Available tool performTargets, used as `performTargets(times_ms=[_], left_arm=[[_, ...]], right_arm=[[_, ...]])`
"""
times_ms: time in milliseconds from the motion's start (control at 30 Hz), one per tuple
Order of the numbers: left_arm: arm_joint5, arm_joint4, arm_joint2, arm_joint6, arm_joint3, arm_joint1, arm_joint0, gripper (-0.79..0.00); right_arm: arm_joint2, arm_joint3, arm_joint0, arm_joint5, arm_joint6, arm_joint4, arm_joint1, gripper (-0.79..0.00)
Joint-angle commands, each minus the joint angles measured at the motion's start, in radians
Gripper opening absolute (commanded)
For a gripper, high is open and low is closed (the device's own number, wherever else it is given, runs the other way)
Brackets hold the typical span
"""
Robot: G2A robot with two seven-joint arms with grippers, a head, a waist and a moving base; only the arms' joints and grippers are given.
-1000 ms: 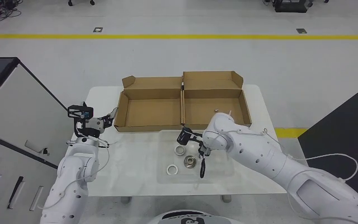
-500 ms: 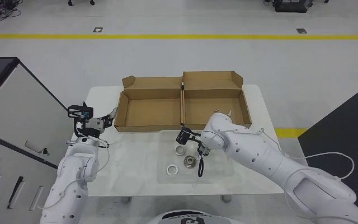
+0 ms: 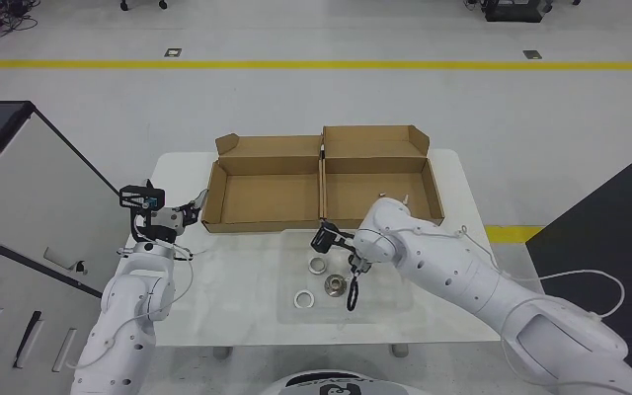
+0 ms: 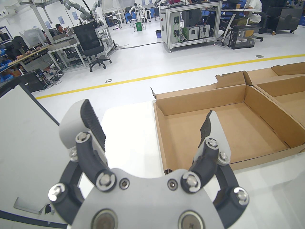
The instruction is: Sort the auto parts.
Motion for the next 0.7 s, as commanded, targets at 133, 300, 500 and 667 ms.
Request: performTargets(times_ms=[133, 300, 500, 667], left_arm=[[0.000, 0.000, 0.000, 0.000, 0.000, 0.000, 0.000, 0.000], [0.000, 0.000, 0.000, 0.000, 0.000, 0.000, 0.000, 0.000], [0.000, 0.000, 0.000, 0.000, 0.000, 0.000, 0.000, 0.000], [0.000, 0.000, 0.000, 0.000, 0.000, 0.000, 0.000, 0.000]], right_arm=[[0.065, -0.131, -0.014, 0.045, 0.029, 0.045, 0.023, -0.785], [0.157, -0.280, -0.033, 0.098, 0.029, 0.140, 0.073, -0.785], [0.297, -0.434, -0.060, 0.131, 0.029, 0.325, 0.143, -0.785], [0.448, -0.461, -0.100, 0.086, 0.029, 0.542, 0.187, -0.785]])
